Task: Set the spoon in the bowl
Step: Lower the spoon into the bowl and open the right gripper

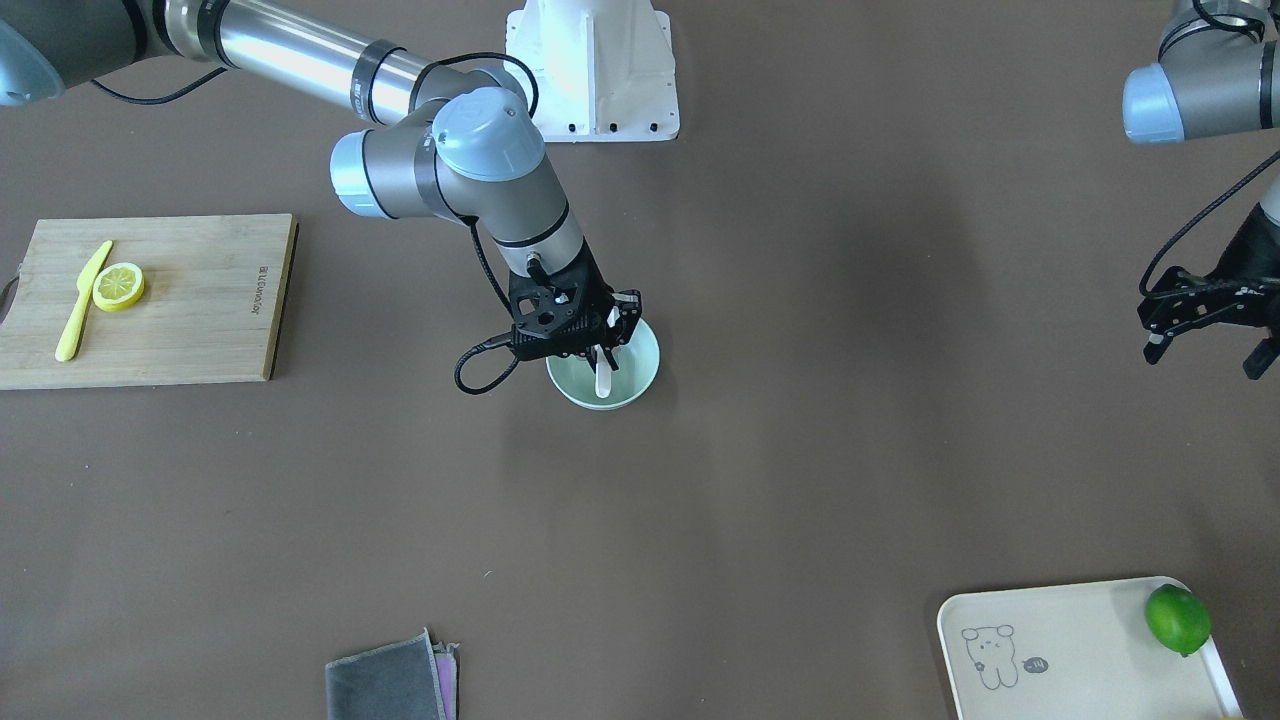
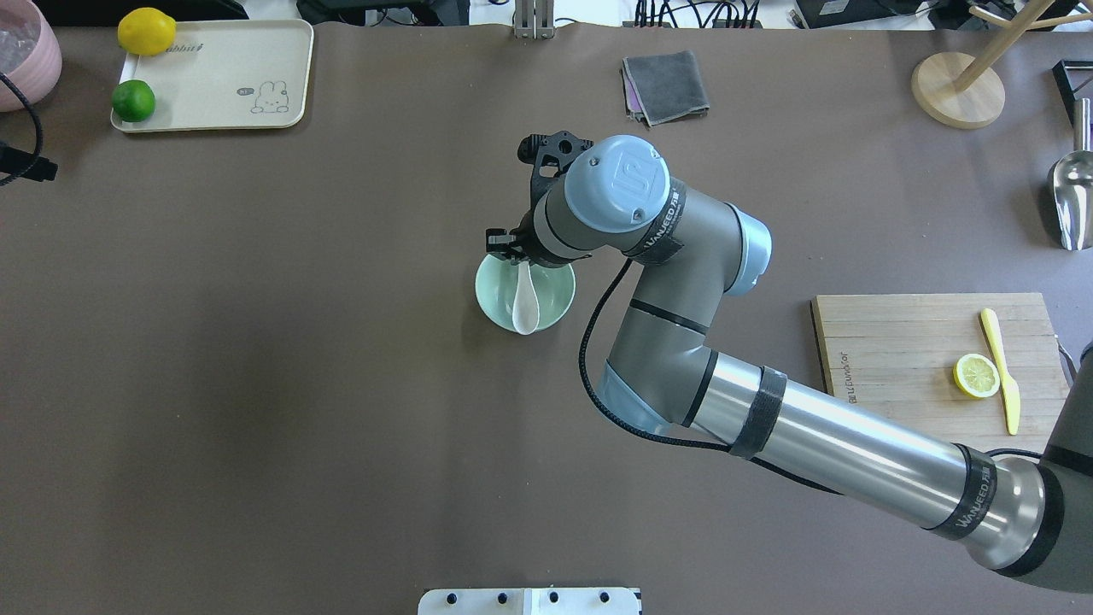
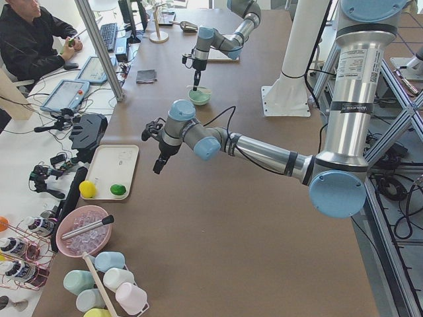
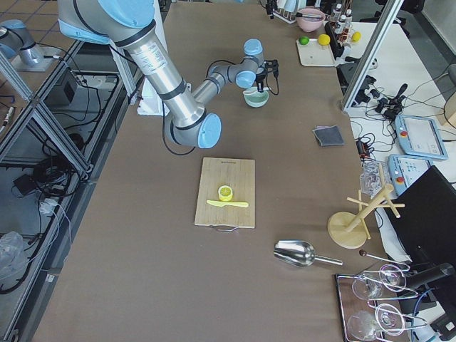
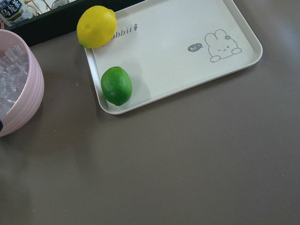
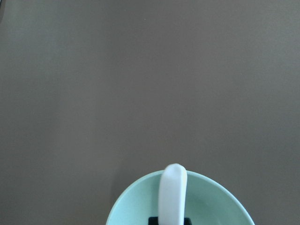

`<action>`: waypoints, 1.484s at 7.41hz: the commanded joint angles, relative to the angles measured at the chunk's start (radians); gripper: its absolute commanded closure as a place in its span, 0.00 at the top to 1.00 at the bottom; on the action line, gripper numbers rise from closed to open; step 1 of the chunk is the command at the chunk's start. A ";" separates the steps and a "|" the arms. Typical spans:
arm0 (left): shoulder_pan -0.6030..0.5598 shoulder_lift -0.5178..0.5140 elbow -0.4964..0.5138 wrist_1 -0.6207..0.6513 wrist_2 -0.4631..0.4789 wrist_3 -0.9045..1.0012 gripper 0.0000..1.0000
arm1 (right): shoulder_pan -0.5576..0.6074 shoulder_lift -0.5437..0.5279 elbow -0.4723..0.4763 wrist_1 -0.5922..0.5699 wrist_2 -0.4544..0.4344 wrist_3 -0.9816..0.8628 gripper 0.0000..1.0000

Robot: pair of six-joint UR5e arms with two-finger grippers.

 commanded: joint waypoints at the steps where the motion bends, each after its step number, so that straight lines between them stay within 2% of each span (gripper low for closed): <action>1: -0.001 0.005 0.001 -0.001 0.000 0.000 0.98 | -0.016 0.003 -0.010 0.013 -0.019 0.002 0.00; 2: 0.001 0.007 0.003 -0.001 0.000 0.000 0.98 | -0.016 0.003 -0.003 0.016 -0.019 0.006 0.32; 3: 0.004 0.007 0.007 0.001 0.000 0.000 0.98 | -0.014 0.012 0.001 0.018 -0.019 0.011 0.99; 6: 0.005 0.001 0.029 -0.001 0.003 -0.001 0.98 | 0.047 0.035 0.030 -0.002 0.007 -0.003 1.00; 7: 0.005 -0.007 0.047 0.002 0.005 0.008 0.98 | 0.117 0.022 0.073 -0.049 0.138 -0.010 1.00; 8: 0.002 -0.008 0.047 0.007 0.003 0.009 0.98 | 0.201 -0.010 0.181 -0.194 0.250 -0.051 1.00; 10: -0.009 -0.005 0.038 0.015 0.003 0.009 0.98 | 0.274 -0.163 0.491 -0.551 0.282 -0.371 1.00; 11: -0.013 0.005 0.038 0.013 0.006 0.012 0.98 | 0.330 -0.239 0.595 -0.685 0.281 -0.515 1.00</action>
